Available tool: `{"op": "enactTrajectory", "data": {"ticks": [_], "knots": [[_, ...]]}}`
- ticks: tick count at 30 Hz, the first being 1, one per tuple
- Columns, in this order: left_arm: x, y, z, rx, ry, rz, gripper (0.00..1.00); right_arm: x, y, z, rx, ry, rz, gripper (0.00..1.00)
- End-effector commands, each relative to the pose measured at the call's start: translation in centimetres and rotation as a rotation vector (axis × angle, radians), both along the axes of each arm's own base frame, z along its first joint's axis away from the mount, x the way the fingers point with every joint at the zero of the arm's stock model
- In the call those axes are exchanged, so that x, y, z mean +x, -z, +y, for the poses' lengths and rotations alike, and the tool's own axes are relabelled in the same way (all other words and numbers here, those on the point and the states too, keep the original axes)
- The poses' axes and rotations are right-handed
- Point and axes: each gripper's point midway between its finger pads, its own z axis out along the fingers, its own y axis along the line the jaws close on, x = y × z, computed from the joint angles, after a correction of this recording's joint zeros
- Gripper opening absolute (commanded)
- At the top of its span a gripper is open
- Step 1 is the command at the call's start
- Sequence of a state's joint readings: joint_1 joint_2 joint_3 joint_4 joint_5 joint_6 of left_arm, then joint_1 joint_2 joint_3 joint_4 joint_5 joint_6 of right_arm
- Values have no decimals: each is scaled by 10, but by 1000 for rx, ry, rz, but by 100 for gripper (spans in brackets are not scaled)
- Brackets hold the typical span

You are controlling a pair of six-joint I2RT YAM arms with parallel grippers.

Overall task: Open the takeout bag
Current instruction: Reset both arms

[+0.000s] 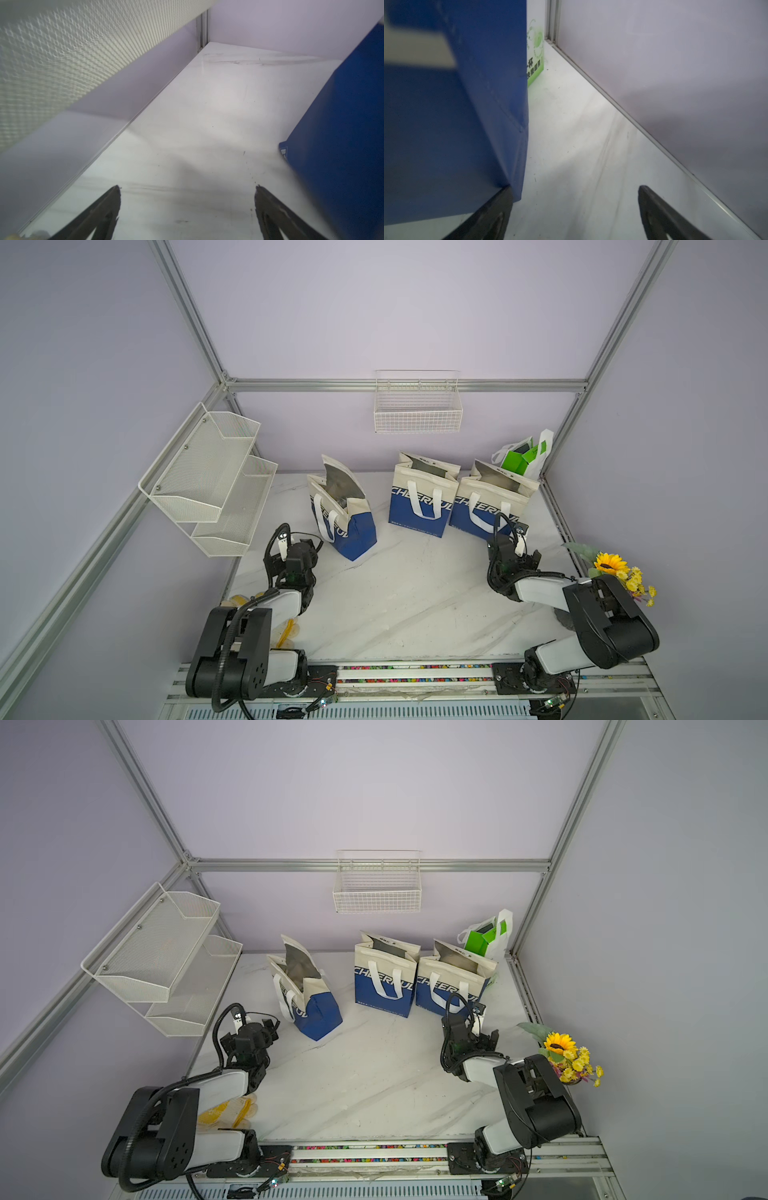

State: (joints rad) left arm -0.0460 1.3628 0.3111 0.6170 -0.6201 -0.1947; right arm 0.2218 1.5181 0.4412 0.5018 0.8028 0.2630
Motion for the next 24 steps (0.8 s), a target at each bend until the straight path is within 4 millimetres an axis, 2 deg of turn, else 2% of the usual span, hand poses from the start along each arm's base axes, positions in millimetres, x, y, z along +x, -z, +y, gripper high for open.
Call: {"op": "enactTrajectory", "data": {"ticks": [1,2,4,5,6,7,8,9,10,13,24], "knots": [[11,-49,-2,19,28,-285,100,55,-45,54,93,-422,-256,97],[12,-43,-2,31,41,-293,100,63,-41,62,71,-477,-222,97],[17,-44,-7,32,78,-287,100,69,-37,67,40,-571,-229,97],[24,-41,-12,21,114,-251,100,71,-17,59,70,-595,-226,97],[30,-37,-16,18,146,-222,100,74,-16,51,83,-587,-275,97],[37,-33,-23,20,197,-202,100,73,-7,47,135,-574,-209,97],[42,-20,-29,19,240,-164,100,78,-8,43,140,-573,-198,97],[44,-20,-29,39,242,-187,100,80,-13,42,130,-573,-244,97],[45,-23,-29,55,248,-211,100,78,-8,43,154,-573,-218,97],[48,-18,-25,-2,234,-152,100,79,-9,43,147,-575,-219,97],[52,-18,-26,13,245,-151,100,79,-12,41,130,-569,-223,97]]}}
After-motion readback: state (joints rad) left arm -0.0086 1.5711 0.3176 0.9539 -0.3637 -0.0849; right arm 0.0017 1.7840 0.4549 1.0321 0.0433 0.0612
